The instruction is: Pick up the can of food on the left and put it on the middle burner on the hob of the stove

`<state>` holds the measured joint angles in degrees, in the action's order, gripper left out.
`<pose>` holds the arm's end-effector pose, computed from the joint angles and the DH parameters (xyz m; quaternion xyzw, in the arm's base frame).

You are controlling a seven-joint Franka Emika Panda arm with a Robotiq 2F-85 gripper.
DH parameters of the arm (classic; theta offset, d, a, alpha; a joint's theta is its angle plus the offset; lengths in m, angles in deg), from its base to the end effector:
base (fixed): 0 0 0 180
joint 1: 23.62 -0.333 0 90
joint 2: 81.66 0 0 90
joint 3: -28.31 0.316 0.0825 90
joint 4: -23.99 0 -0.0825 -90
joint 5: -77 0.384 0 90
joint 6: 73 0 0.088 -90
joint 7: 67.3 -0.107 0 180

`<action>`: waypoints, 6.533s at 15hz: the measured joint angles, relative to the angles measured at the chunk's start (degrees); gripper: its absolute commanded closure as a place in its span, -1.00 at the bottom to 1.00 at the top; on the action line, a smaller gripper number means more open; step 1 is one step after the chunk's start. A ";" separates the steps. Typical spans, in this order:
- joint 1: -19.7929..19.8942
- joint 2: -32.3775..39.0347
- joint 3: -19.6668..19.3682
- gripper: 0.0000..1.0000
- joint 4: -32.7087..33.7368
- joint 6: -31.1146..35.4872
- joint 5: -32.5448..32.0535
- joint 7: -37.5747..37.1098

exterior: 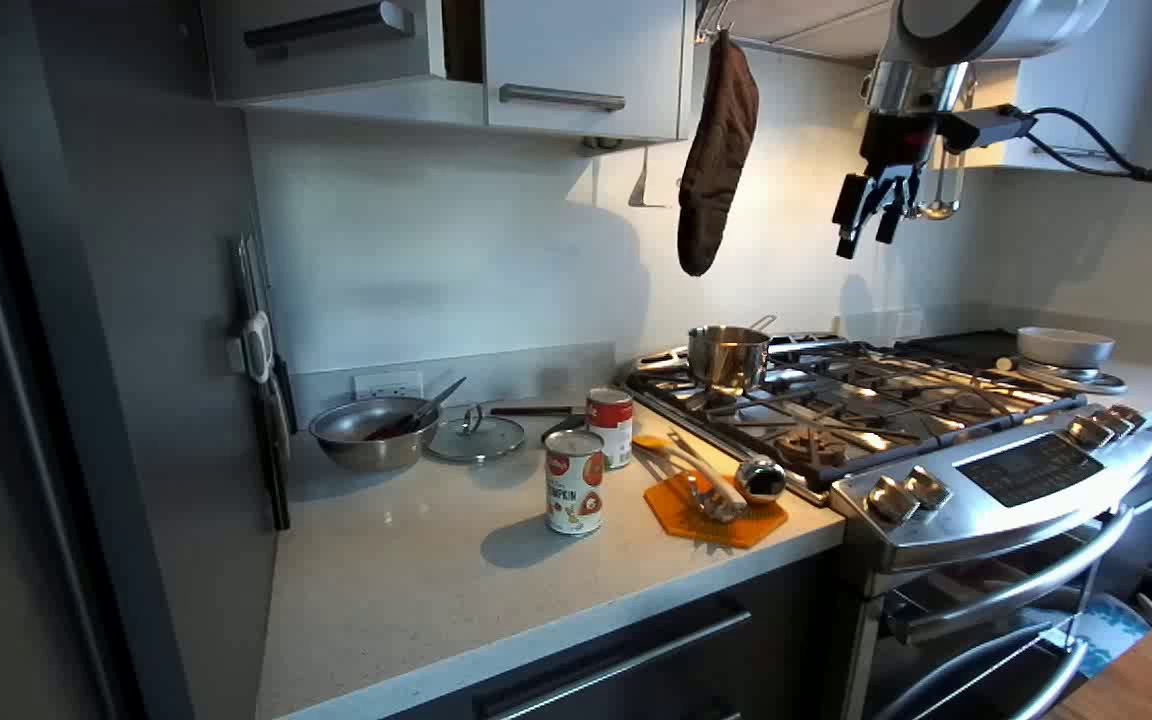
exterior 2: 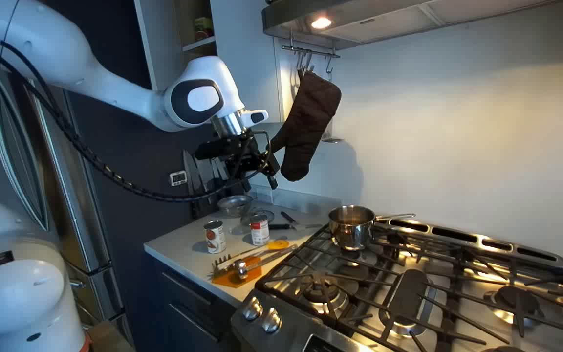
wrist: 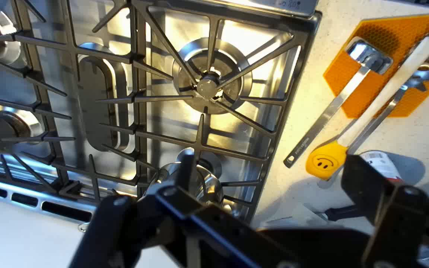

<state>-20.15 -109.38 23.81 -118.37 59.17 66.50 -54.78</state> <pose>0.4211 -0.0646 0.4900 0.9824 0.0912 0.1396 0.0839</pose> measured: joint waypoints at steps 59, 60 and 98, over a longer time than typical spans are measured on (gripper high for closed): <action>-16.84 23.08 19.78 -1.00 10.39 -1.19 10.45 -16.97; -16.84 23.69 19.73 -1.00 10.65 -0.51 10.46 -16.94; -20.89 50.08 15.30 -1.00 24.51 13.40 6.07 -22.40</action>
<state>-41.04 -59.31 39.11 -93.86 72.57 72.58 -77.19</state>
